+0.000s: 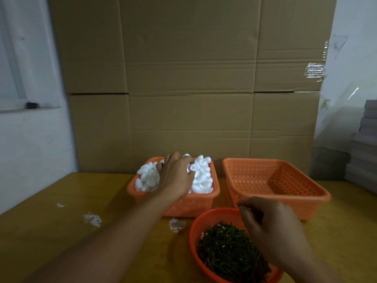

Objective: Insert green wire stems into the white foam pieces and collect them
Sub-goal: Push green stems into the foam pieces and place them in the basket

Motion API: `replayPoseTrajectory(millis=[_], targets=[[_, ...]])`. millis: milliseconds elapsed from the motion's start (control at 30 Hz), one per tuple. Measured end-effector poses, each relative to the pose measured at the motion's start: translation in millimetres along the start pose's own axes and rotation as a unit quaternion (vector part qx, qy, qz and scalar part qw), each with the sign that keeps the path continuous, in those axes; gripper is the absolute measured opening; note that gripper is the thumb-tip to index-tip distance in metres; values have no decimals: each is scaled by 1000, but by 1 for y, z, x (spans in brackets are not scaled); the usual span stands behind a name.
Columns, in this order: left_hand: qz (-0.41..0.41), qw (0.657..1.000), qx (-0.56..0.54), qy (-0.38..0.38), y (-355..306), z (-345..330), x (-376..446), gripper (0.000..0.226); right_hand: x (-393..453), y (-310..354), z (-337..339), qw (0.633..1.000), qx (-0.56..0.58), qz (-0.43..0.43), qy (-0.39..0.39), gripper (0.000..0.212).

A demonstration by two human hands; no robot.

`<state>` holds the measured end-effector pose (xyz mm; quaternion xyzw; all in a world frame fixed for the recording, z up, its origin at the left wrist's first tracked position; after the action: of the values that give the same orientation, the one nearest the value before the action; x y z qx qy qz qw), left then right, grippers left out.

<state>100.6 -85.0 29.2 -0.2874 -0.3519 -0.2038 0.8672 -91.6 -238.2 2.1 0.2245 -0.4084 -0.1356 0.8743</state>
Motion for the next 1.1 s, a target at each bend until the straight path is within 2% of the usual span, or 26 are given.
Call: replayPoseTrajectory(millis=[167, 400, 533, 700, 833, 900, 1000, 1100], targets=[[-21, 989, -136, -59, -16, 27, -19, 12, 0, 2, 1, 1000, 0, 0, 6, 12], [38, 956, -289, -43, -22, 51, -57, 19, -2, 8, 2, 999, -23, 7, 33, 14], [50, 941, -335, -6, -21, 52, -82, 26, -8, 10, -9, 991, -68, 34, 110, 19], [58, 925, -374, 17, -22, 48, -101, 17, -17, 12, -25, 971, -123, 51, 200, 21], [45, 922, -385, 15, -24, 51, -107, 23, -20, 10, -30, 963, -166, 47, 205, 20], [32, 920, -391, 16, -28, 54, -109, 28, -24, 10, -35, 959, -180, 43, 216, 28], [24, 917, -397, 25, -34, 55, -110, 26, -29, 14, -42, 949, -207, 56, 231, 39], [15, 911, -411, 40, -37, 53, -113, 22, -31, 19, -45, 944, -215, 71, 239, 37]])
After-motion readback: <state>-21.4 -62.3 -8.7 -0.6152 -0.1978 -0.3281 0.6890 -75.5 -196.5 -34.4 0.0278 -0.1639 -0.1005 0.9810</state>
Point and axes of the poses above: each hand's wrist, its own x-axis towards the middle knuckle, its own z-axis out of the back of the hand, y = z × x, the point moved 8 cm from there along x, towards the middle knuckle, and after that the axes turned 13 degrees about -y, right-handed, at the moved point
